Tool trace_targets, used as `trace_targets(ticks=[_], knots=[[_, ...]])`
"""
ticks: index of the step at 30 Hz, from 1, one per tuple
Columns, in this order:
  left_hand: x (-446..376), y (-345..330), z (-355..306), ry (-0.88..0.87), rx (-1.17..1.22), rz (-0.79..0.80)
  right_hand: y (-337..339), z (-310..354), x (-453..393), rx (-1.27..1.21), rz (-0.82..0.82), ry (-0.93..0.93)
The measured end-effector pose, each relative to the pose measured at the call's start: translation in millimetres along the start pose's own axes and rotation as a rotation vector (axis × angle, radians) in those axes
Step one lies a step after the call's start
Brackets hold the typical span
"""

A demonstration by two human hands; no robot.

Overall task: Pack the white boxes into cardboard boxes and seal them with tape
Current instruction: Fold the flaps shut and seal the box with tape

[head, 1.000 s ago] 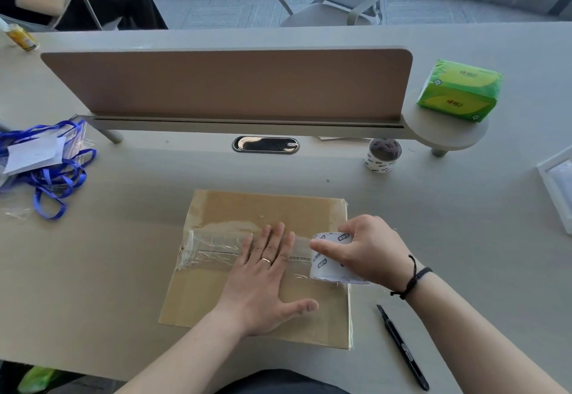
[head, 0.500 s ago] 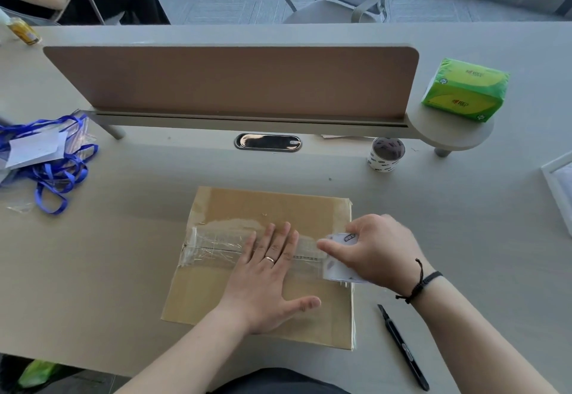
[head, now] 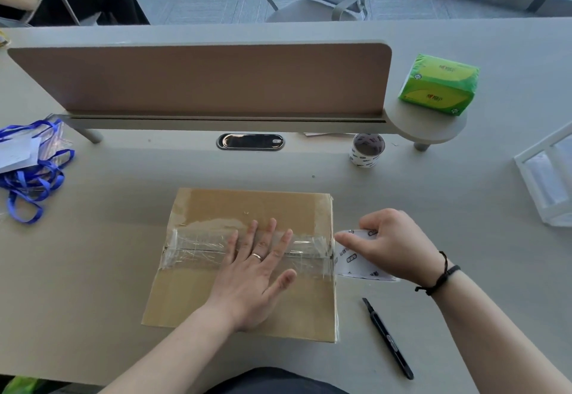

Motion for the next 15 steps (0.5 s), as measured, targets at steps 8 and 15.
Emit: trace_targets(ticks=[8, 15], knots=[[-8, 1, -12, 0.041, 0.014, -0.008, -7, -18, -2, -0.08, 0.016, -0.041], [-17, 2, -23, -0.015, -0.017, -0.045, -10, -21, -1, -0.083, 0.033, -0.051]])
Point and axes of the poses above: each hand's wrist, its own x-axis away from the middle knuckle, its own y-axis out of the back of the hand, z = x × y, the point moved 3 cm from there along -x, towards the middle knuckle, and after that the axes turned 9 degrees about -x, right-handed, at the moved point
